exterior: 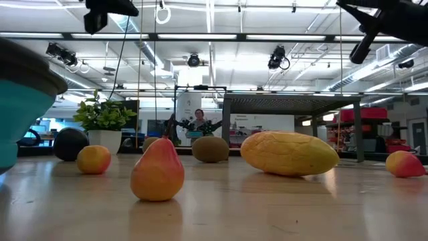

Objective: Pick & Place Fruit
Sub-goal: Put the strainer bowl on the shelf

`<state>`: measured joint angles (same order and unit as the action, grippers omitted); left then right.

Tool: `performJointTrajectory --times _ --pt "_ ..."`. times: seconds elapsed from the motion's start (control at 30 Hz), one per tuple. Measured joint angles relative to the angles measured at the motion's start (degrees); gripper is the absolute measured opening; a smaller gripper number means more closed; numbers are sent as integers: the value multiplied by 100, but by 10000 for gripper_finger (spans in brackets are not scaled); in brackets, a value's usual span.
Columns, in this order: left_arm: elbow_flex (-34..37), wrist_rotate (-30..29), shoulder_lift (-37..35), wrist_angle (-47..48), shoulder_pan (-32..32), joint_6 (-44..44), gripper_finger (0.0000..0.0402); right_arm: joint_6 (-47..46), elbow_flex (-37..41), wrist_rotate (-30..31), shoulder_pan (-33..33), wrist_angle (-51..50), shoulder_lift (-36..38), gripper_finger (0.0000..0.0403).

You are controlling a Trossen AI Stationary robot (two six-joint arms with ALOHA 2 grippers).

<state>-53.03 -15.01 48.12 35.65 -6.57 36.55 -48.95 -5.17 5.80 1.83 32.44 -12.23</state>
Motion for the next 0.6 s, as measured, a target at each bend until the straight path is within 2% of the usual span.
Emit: performJointTrajectory --times 0.1,0.23,0.3,0.43,0.6 --pt "-1057 1061 1238 1852 -115 -374 16 -116 0 -137 0 2 -135 2" --pt "-1835 1709 2528 3222 -461 -1180 49 -144 0 -196 0 5 -216 2" --pt "-1928 1954 2979 3375 -679 -1703 79 -144 0 -199 0 9 -218 2" --pt "-1904 1969 3598 3386 -1047 -2220 151 -144 0 -235 0 49 -218 2" --pt "-1898 1922 4193 3107 -1373 -2375 221 -142 0 -304 2 60 -218 2"
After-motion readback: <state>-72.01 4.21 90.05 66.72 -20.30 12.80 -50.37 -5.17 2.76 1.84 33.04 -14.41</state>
